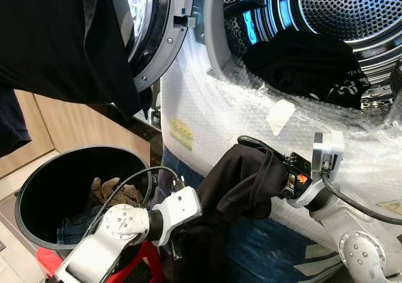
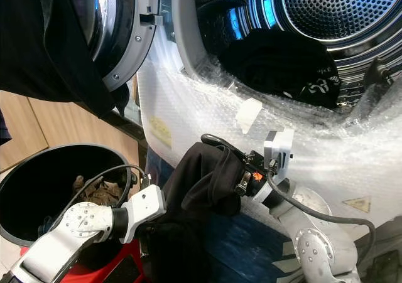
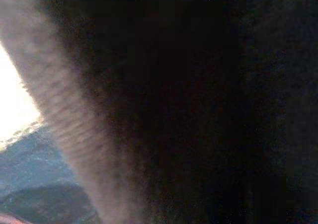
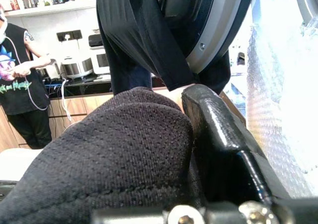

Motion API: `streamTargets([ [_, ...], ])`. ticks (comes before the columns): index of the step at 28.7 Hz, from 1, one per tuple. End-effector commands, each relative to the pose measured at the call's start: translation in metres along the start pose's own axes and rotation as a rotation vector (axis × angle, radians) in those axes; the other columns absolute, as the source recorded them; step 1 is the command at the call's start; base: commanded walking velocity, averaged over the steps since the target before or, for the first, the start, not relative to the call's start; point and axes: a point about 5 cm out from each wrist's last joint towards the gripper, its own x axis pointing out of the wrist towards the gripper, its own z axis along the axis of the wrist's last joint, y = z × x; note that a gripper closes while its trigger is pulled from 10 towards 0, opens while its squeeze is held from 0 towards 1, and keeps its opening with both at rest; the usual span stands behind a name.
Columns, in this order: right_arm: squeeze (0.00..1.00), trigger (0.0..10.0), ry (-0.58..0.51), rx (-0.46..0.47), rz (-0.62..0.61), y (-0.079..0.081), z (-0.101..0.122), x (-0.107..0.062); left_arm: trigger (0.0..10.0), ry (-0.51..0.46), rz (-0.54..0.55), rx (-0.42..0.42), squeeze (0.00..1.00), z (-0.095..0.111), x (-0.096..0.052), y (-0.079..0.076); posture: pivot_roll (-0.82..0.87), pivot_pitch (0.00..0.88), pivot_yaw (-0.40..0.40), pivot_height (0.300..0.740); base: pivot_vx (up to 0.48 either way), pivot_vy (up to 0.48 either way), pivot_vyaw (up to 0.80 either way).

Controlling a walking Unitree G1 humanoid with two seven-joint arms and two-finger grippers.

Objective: Clothes washing

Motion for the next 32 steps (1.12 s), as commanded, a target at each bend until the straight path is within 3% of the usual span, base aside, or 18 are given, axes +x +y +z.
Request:
streamTargets([
  [1, 0.0, 0.0, -0.023, -0.038, -0.008, -0.002, 0.009, -0.003, 0.0, -0.031, 0.017, 0.021, 0.0, 0.009, 0.0, 0.005, 0.17, 0.0, -0.159, 0.74, 0.0, 0.0, 0.0],
  [11, 0.0, 0.2, 0.005, -0.033, -0.021, -0.006, 0.002, -0.004, 0.0, -0.061, 0.03, 0.012, 0.0, 0.014, 0.001, 0.005, 0.17, 0.0, -0.165, 0.74, 0.0, 0.0, 0.0],
  [12, 1.0, 10.0, 0.016, -0.034, -0.032, -0.007, -0.001, -0.005, 0.0, -0.061, 0.026, 0.009, 0.0, 0.013, 0.001, 0.004, 0.17, 0.0, -0.159, 0.74, 0.0, 0.0, 0.0],
  [16, 1.0, 10.0, 0.031, -0.03, -0.051, -0.007, -0.007, -0.007, 0.0, -0.062, 0.026, 0.011, 0.0, 0.015, 0.0, 0.008, 0.16, 0.0, -0.147, 0.74, 0.0, 0.0, 0.0],
  [19, 1.0, 10.0, 0.111, -0.035, -0.035, -0.001, -0.021, -0.012, 0.0, -0.057, 0.023, 0.02, 0.0, 0.015, -0.001, 0.011, 0.14, 0.0, -0.133, 0.74, 0.0, 0.0, 0.0],
  [20, 1.0, 10.0, 0.152, -0.042, -0.026, 0.0, -0.026, -0.014, 0.0, -0.054, 0.019, 0.023, 0.0, 0.015, -0.001, 0.011, 0.14, 0.0, -0.132, 0.74, 0.0, 0.0, 0.0],
  [21, 1.0, 10.0, 0.295, -0.077, 0.014, 0.005, -0.043, -0.018, 0.0, -0.053, 0.014, 0.025, 0.0, 0.015, 0.001, 0.011, 0.13, 0.0, -0.128, 0.74, 0.0, 0.0, 0.0],
  [24, 1.0, 10.0, 0.463, -0.092, 0.076, 0.012, -0.067, -0.027, 0.0, -0.058, 0.006, 0.027, 0.0, 0.016, 0.003, 0.01, 0.14, 0.0, -0.133, 0.74, 0.0, 0.0, 0.0],
  [32, 1.0, 10.0, 0.506, -0.067, 0.119, 0.017, -0.074, -0.033, 0.0, -0.07, 0.017, 0.019, 0.0, 0.018, -0.001, 0.01, 0.15, 0.0, -0.135, 0.74, 0.0, 0.0, 0.0],
])
